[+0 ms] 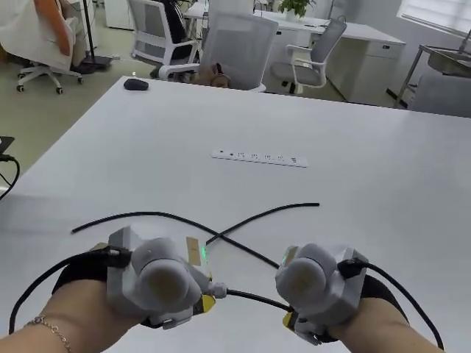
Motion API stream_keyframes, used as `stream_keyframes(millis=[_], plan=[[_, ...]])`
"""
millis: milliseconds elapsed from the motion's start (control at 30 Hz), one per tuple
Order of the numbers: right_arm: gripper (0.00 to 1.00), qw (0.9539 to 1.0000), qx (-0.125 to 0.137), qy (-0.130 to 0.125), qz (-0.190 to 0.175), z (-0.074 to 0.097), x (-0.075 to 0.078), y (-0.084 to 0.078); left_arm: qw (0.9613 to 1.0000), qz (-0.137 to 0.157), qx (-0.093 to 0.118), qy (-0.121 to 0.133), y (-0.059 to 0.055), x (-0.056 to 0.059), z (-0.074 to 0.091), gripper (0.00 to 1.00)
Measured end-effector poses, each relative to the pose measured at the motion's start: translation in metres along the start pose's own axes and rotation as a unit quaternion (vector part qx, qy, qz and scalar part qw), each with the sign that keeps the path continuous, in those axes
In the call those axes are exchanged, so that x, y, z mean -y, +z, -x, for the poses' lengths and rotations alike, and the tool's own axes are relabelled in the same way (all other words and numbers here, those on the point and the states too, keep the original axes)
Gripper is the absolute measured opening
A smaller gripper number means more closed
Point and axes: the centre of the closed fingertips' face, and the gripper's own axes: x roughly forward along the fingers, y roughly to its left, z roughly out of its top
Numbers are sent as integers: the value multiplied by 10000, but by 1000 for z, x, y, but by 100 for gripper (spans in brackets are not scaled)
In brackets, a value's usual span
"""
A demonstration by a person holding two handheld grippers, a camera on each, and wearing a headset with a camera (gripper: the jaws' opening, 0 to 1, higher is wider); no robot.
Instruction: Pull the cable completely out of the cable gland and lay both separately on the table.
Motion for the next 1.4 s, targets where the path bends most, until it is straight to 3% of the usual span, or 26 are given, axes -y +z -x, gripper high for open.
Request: stream_keyframes(millis=[67,167,300,400,567,767,1000,1233,1400], plan=[[19,9995,234,177,91,-1,-9,11,10000,-36,2,-33,1,2,-1,17],[18,9973,518,218,470,1,-15,26,9999,-115,6,-61,2,4,-1,17],[19,9884,1410,520,208,13,-25,59,9999,-162,17,-53,3,3,-1,17],[13,9887,1356,374,525,15,-22,58,9999,-95,117,-64,7,2,0,17],[3,9888,1270,399,676,12,-28,56,9998,-52,117,-126,6,5,0,17],[2,9906,1082,344,768,6,-25,50,9997,-91,135,-172,7,6,-2,17],[3,9956,644,293,612,0,-19,32,9997,-137,37,-183,3,7,-3,17],[3,9977,458,227,438,-1,-14,23,9999,-56,-28,-113,-1,2,-3,17],[4,9998,109,37,160,-3,-2,6,9999,60,-140,10,-7,-4,-2,17]])
